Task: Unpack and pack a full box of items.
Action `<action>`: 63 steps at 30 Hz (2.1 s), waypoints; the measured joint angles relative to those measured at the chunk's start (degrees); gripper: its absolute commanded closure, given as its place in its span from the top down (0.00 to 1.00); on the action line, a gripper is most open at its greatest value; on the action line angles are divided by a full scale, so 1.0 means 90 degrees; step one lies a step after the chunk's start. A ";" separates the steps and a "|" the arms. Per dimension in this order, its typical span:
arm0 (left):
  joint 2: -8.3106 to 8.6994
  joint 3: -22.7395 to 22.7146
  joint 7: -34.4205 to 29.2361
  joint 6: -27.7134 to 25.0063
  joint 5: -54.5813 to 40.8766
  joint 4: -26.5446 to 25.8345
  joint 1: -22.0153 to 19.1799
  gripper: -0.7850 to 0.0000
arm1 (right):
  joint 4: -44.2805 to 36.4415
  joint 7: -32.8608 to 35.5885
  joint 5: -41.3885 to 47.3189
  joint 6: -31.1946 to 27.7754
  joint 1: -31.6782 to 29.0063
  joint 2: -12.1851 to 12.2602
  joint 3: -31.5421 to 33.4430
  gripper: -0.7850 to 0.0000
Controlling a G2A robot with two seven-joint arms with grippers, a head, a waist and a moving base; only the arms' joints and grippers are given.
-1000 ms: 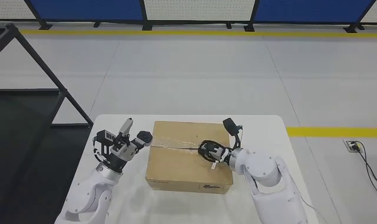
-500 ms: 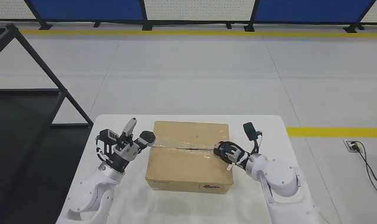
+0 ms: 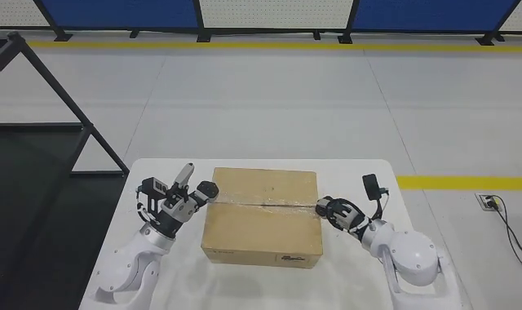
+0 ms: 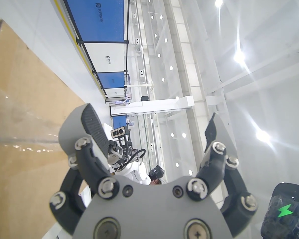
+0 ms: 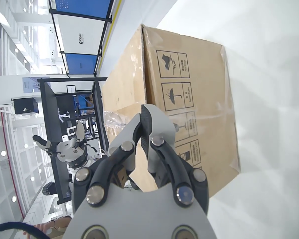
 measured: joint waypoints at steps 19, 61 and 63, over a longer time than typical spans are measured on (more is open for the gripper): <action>-0.0125 0.0945 0.0183 0.1217 0.0794 0.0577 -0.0749 1.00 | -0.0228 -0.0453 0.0419 -0.0952 -0.0220 0.0132 -0.0374 0.00; -0.0021 -0.1222 0.0345 -0.0174 -0.1083 -0.0553 0.0412 1.00 | -0.0858 -0.1278 0.0283 -0.1243 -0.0895 0.0545 0.0239 0.19; -0.0020 -0.1218 0.0355 -0.0162 -0.1053 -0.0551 0.0409 1.00 | -0.0854 -0.1271 0.0293 -0.1240 -0.0890 0.0544 0.0236 0.38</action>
